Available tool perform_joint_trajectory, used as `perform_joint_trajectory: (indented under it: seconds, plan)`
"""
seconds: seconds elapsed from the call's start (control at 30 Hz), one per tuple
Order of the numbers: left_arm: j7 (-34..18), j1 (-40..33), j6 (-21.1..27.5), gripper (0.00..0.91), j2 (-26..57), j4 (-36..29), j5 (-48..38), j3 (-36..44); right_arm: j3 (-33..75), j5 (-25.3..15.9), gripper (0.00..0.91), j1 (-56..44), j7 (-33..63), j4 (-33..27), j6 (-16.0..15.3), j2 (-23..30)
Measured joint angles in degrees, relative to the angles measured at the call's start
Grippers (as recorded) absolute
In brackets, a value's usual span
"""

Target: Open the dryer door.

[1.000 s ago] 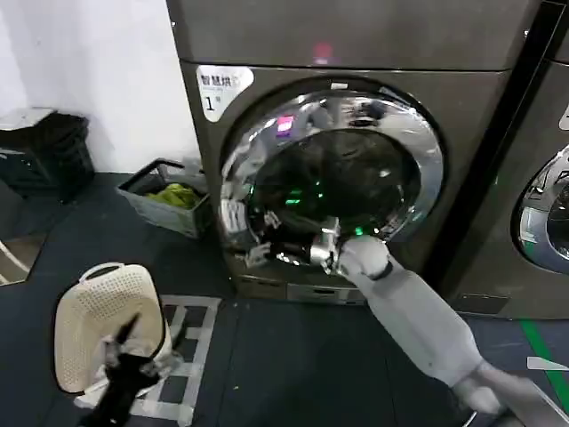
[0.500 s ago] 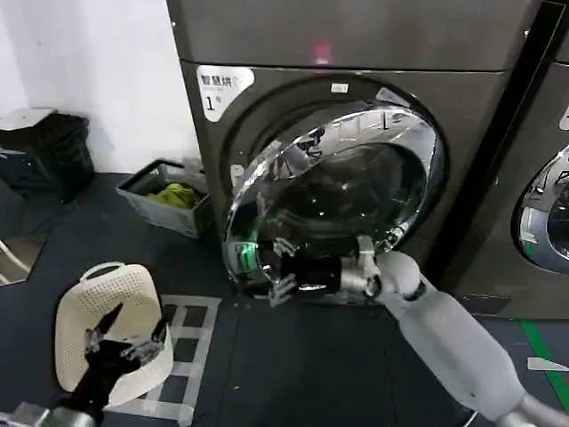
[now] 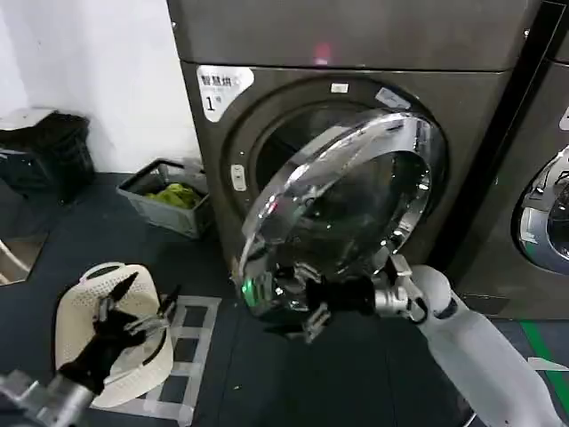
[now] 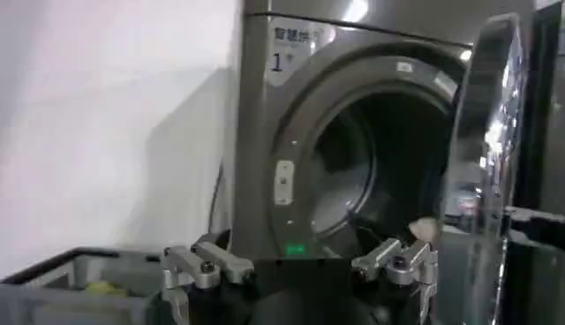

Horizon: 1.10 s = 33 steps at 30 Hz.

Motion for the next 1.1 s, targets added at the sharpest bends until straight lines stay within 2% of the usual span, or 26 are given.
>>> perform_joint_trajectory:
  seconds: [0.13, 0.23, 0.53, 0.6, 0.7, 0.87, 1.1]
  plan:
    - [-0.4, -3.0, -1.3, 0.907, 3.4, 2.7, -3.8, 3.2, 2.4, 0.4, 0.907, -2.4, -2.2, 1.1, 0.0, -1.3]
    - [-0.5, -5.0, -0.4, 0.907, 5.3, 4.4, -5.3, 5.8, 5.0, 0.5, 0.907, -4.7, -3.5, 2.0, 0.1, -2.8]
    - [0.2, -13.0, -1.7, 0.907, 13.8, 8.8, -12.2, 16.0, 16.6, 0.1, 0.907, -12.6, -4.5, 4.0, 0.2, -7.8]
    - [0.5, -15.8, -2.3, 0.907, 15.9, 9.6, -12.4, 19.1, 20.7, -1.9, 0.907, -15.0, -5.6, 3.4, 0.3, -8.7]
    - [1.4, -20.7, -2.9, 0.907, 18.6, 11.0, -12.5, 24.6, 27.8, -2.4, 0.907, -18.9, -5.7, 2.4, 0.6, -9.9]
    - [3.4, -27.6, -4.2, 0.907, 19.1, 13.8, -8.9, 33.0, 41.6, -2.2, 0.907, -25.9, -5.7, 0.9, 2.1, -11.1]
    - [4.1, -35.2, -4.2, 0.907, 16.6, 17.2, -8.7, 43.2, 60.2, 0.1, 0.907, -34.2, -0.9, -1.1, 2.2, -10.3]
